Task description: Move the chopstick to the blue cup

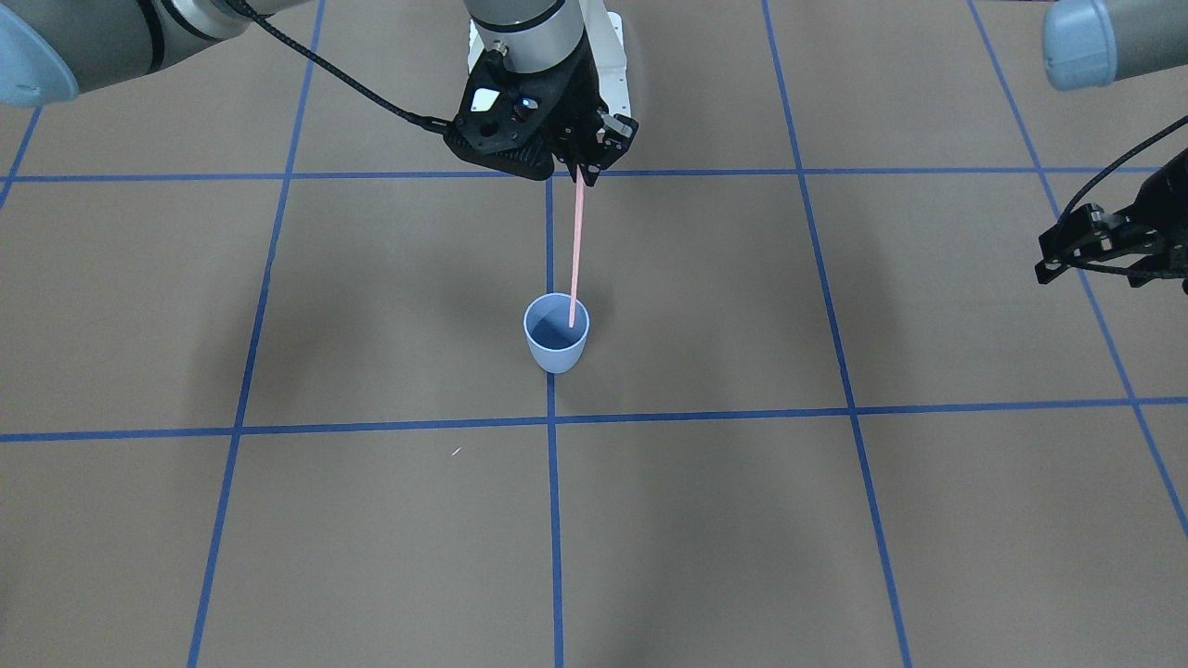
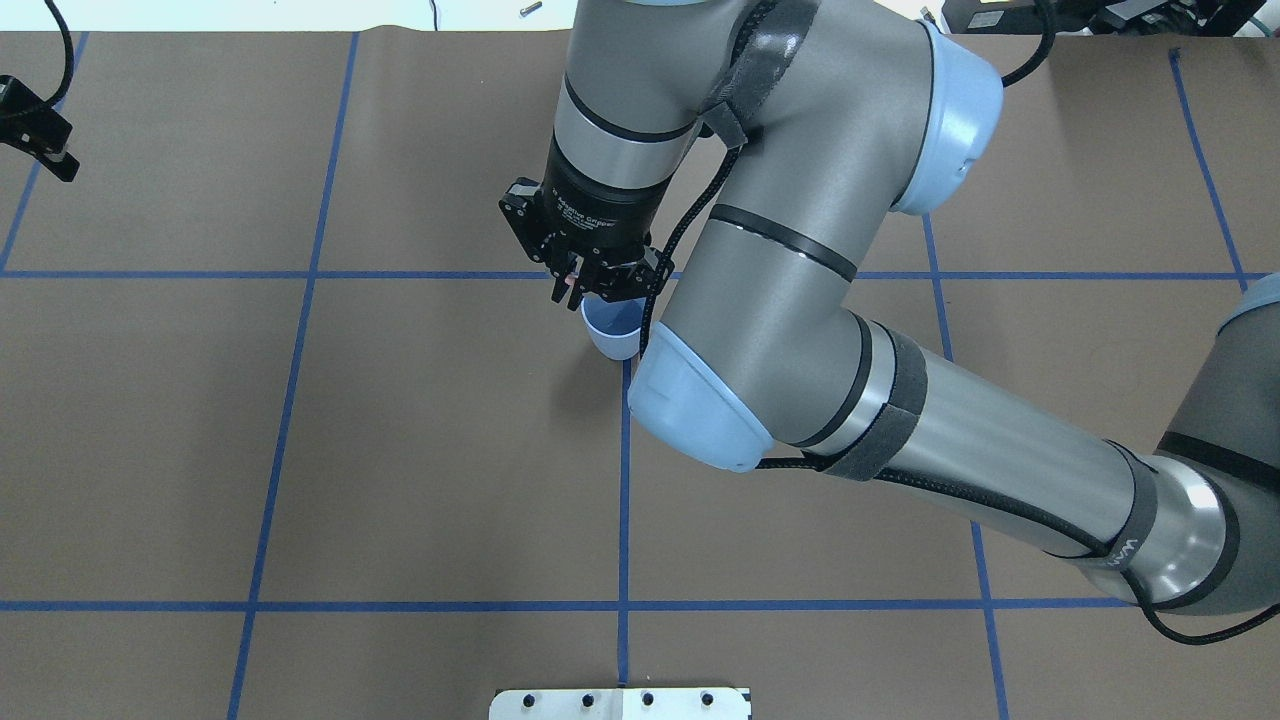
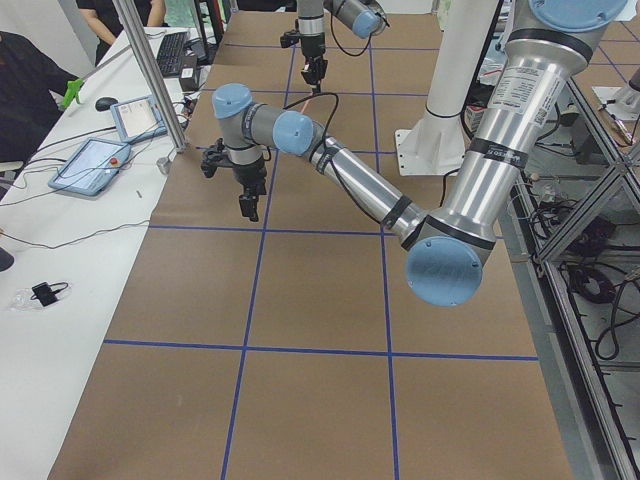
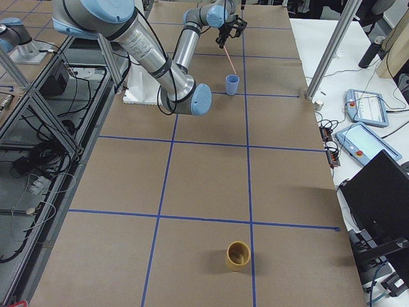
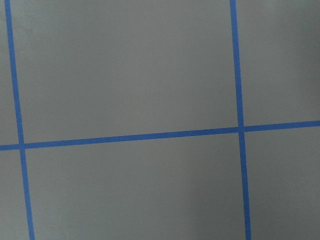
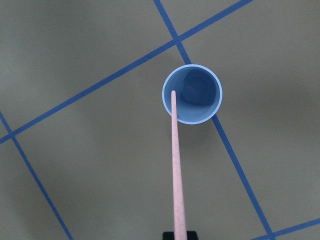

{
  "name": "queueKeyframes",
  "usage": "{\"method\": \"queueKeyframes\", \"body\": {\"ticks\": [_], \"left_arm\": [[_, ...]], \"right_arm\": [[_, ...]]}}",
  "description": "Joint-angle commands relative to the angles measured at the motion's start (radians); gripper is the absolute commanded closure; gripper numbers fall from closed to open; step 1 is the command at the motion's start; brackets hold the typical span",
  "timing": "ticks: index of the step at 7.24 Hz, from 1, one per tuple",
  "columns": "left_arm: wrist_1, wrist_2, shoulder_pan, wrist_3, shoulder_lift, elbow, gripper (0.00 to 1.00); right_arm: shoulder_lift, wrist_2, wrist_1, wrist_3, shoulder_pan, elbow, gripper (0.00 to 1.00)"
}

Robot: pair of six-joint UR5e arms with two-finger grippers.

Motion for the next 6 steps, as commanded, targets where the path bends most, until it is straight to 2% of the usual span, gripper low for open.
{"method": "queueKeyframes", "body": {"ticks": [1, 4, 6], "left_arm": [[-0.024, 0.000, 0.000, 0.000, 0.005, 0.010, 0.01], [-0.024, 0.000, 0.000, 0.000, 0.009, 0.008, 0.01], [-0.034, 0.000, 0.000, -0.001, 0.009, 0.008, 0.01]], "right_arm": [[-0.008, 0.017, 0.001, -0.001, 0.000, -0.019, 1.00], [-0.054, 0.023, 0.022, -0.012, 0.000, -0.021, 1.00], [-0.106, 0.023, 0.131, -0.011, 0.000, -0.048, 1.00]]}}
